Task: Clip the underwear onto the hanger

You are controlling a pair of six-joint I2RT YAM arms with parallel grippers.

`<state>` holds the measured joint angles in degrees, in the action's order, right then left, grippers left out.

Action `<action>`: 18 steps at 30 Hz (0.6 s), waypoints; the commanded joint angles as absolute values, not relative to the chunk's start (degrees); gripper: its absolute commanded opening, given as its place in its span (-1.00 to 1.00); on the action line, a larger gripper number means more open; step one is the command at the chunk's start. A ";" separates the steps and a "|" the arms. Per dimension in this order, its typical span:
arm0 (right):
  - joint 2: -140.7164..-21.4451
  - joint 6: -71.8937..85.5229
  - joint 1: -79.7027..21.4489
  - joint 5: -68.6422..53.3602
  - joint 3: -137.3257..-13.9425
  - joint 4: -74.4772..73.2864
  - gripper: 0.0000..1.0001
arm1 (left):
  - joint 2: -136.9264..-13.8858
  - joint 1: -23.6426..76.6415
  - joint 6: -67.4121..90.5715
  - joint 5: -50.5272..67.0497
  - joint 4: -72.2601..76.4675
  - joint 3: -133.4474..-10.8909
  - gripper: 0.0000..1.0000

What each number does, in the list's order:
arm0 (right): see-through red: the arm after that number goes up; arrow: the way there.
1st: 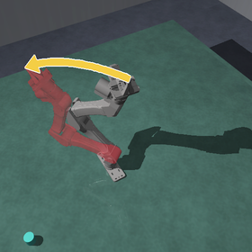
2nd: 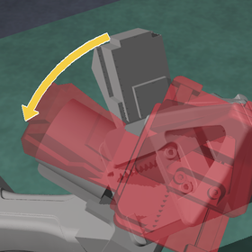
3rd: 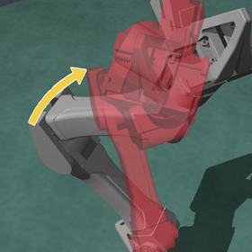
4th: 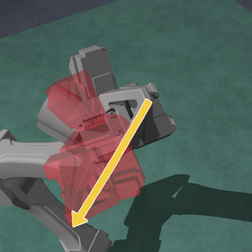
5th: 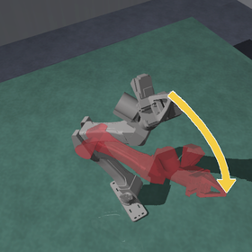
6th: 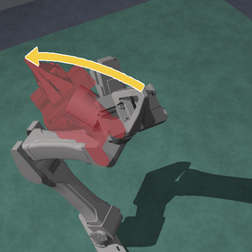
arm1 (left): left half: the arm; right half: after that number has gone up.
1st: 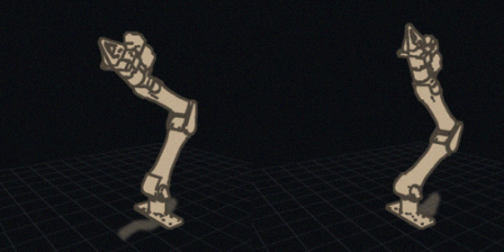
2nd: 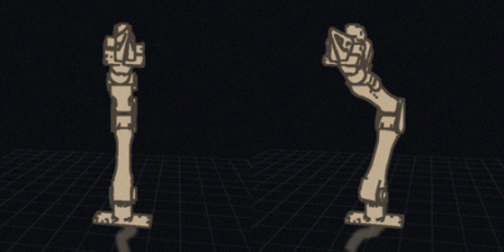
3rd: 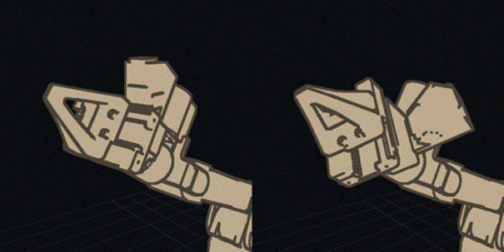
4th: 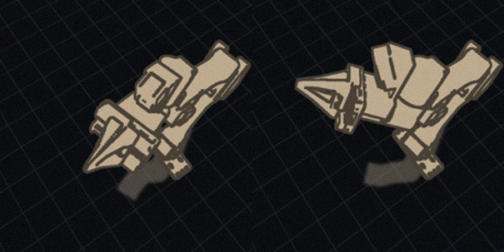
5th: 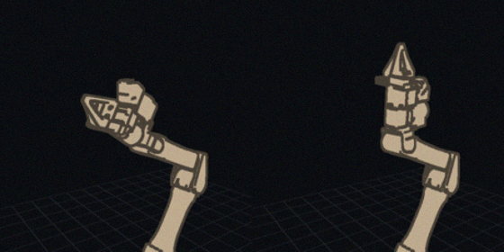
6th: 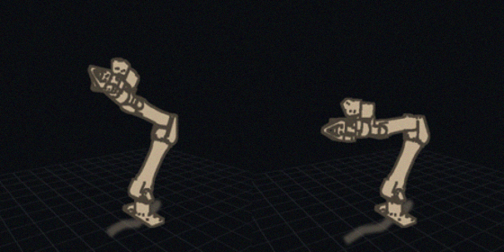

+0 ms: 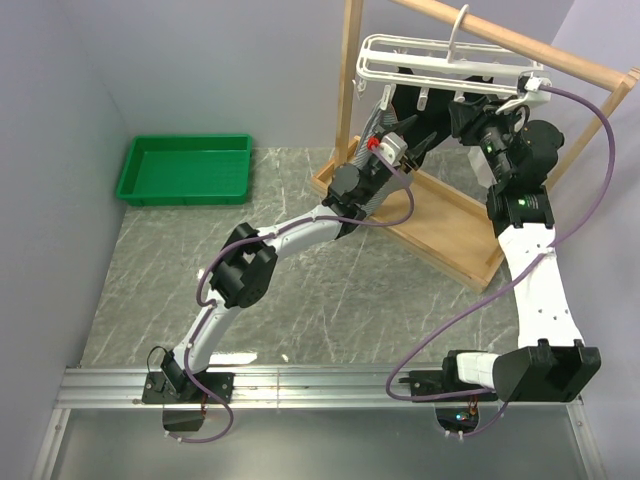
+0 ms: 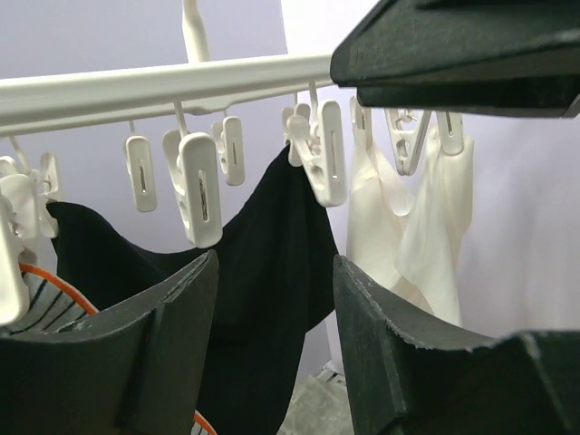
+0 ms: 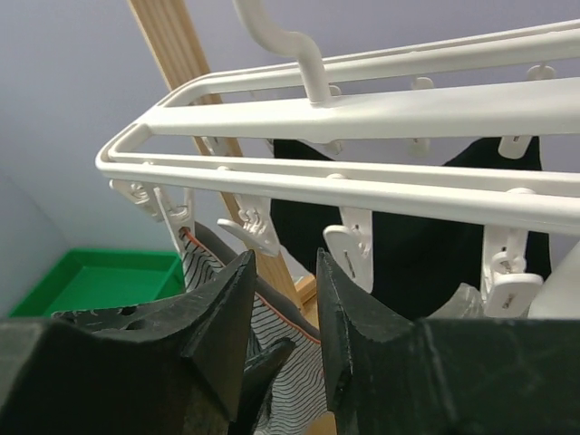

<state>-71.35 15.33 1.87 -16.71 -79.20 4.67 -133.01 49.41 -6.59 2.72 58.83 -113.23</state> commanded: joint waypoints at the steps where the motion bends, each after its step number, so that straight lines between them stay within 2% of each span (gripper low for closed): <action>1: -71.71 14.15 2.20 -14.42 -80.95 6.41 -0.18 | -130.43 48.96 -5.80 2.28 61.87 -113.47 0.18; 3: -72.42 14.67 2.11 -13.89 -81.12 7.20 -0.07 | -130.34 48.96 -5.71 2.20 61.96 -113.29 0.18; 7: -75.40 15.55 2.11 -13.27 -82.61 7.38 0.01 | -129.90 48.69 -5.71 2.11 62.05 -112.68 0.19; 13: -78.75 16.08 1.76 -12.83 -85.07 7.82 0.00 | -129.64 48.34 -5.71 2.37 62.40 -111.97 0.19; 18: -80.41 16.44 1.14 -11.52 -86.83 8.26 -0.11 | -129.55 48.25 -5.62 3.07 62.58 -111.88 0.19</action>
